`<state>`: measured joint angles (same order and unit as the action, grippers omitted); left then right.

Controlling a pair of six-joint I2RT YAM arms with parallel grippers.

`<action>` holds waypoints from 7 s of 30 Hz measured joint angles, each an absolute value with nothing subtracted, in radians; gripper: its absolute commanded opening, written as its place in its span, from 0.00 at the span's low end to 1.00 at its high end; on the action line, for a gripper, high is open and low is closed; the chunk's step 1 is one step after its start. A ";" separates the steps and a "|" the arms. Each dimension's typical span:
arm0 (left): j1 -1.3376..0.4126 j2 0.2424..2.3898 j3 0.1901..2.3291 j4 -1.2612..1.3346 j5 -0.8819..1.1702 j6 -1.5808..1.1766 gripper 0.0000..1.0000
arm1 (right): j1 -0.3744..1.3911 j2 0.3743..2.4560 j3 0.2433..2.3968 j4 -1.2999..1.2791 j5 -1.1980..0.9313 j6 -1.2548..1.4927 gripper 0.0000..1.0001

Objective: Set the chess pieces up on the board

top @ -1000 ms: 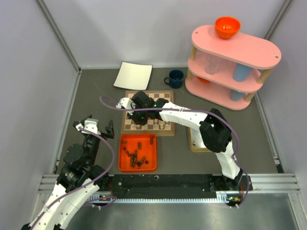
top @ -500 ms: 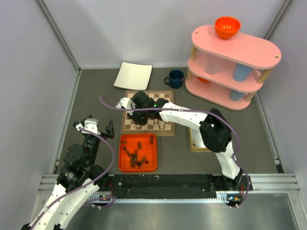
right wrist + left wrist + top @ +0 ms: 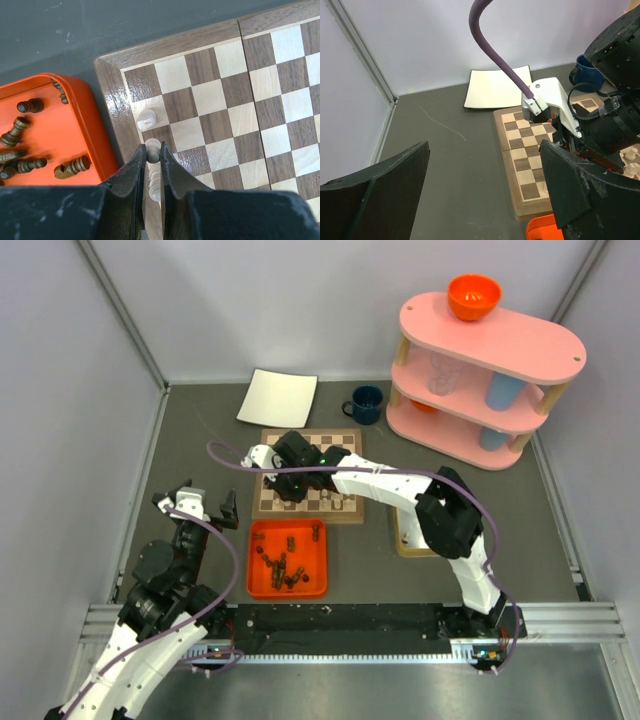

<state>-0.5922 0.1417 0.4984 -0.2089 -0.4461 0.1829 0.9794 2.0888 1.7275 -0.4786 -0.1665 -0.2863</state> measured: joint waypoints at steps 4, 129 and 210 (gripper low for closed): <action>-0.592 0.142 0.498 -0.209 -0.446 0.183 0.96 | 0.979 2.090 1.728 -0.479 -0.167 -0.286 0.04; -0.590 0.707 0.693 -0.339 -0.097 0.044 0.98 | 0.095 1.177 0.953 -0.700 -0.603 -0.437 0.89; -0.589 0.703 0.613 -0.225 0.300 -0.077 0.96 | 0.056 1.548 0.974 -0.685 -0.439 -0.558 0.40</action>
<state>-0.5888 0.7033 0.6132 -0.2249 0.3004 -0.0769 0.0559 1.5478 0.9745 -0.6849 -0.4389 -0.5579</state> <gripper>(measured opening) 0.967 0.410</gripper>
